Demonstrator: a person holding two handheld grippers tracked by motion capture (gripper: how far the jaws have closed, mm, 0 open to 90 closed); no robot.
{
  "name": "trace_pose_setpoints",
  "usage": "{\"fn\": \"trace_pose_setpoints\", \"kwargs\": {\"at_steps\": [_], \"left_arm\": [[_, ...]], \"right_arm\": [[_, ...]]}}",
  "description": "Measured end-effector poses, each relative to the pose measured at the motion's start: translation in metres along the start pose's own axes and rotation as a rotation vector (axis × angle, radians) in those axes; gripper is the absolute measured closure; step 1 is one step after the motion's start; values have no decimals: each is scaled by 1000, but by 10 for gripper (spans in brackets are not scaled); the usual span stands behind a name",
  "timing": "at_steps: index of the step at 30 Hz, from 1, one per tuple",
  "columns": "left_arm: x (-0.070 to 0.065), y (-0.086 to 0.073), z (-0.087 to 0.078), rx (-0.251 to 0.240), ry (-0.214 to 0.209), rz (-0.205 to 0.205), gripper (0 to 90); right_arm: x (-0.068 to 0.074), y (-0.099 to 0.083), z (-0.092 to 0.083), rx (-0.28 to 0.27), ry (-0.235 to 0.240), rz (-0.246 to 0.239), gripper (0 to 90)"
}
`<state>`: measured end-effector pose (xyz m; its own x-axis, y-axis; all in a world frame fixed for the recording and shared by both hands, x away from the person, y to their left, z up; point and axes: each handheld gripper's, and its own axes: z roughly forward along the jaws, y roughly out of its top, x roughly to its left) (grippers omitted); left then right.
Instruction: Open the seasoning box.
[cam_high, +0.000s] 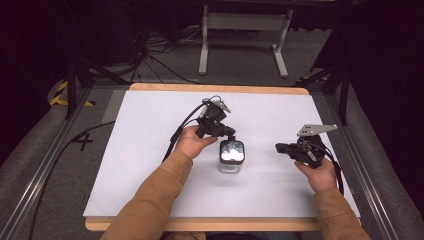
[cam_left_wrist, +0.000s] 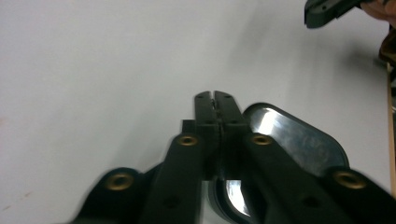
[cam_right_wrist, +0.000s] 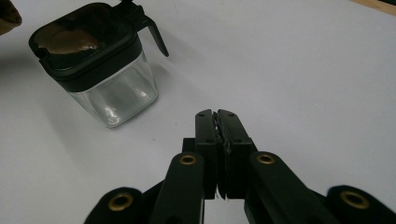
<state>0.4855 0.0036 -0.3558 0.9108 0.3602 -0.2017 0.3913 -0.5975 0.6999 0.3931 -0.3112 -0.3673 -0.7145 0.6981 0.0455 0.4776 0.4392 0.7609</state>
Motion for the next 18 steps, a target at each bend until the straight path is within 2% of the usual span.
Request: {"fn": "trace_pose_setpoints", "kwargs": {"at_steps": [9,14,18], "left_arm": [[-3,-1,0,3,20,27,900],[-1,-1,1,-2,15,15,900],[0,-1,5,6,40,12,900]], "right_arm": [[3,3,4,1,11,-6,870],[7,6,7,1,20,-19,870],[13,10,10,5,31,-38,873]]}}
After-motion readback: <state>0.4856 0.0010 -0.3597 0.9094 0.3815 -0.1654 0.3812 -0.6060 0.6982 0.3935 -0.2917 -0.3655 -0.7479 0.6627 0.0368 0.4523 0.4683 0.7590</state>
